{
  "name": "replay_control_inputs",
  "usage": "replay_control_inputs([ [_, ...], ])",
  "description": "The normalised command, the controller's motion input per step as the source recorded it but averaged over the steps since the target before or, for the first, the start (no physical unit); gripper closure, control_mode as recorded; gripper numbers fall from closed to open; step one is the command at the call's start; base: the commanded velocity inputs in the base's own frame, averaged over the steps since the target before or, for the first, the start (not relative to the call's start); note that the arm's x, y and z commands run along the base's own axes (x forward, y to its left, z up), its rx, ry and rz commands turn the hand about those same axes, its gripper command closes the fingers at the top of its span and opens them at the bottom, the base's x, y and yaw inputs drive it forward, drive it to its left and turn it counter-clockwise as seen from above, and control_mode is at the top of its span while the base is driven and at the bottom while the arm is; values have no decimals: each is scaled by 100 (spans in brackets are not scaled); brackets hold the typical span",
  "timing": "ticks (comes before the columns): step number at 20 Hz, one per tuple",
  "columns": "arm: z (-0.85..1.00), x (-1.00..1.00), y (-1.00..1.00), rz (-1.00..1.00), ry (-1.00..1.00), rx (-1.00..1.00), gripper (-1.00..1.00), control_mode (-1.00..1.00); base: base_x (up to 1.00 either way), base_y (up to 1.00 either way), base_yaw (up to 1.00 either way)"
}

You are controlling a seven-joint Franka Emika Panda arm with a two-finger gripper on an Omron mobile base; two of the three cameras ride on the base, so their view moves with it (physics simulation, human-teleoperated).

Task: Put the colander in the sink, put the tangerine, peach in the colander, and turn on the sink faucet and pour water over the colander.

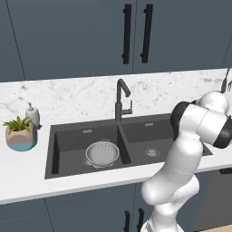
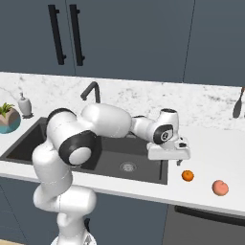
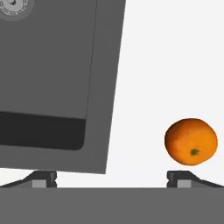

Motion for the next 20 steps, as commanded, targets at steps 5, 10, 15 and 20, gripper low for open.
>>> replay_control_inputs([
  [5, -20, 0, -36, 0, 3, 6, -100, -100, 0, 0, 0],
  [10, -22, 0, -18, 2, 0, 5, -100, -100, 0, 0, 0],
  [15, -28, 0, -16, 2, 0, 1, -100, -100, 0, 0, 0],
  [20, -28, 0, -8, 1, 0, 0, -100, -100, 0, 0, 0],
])
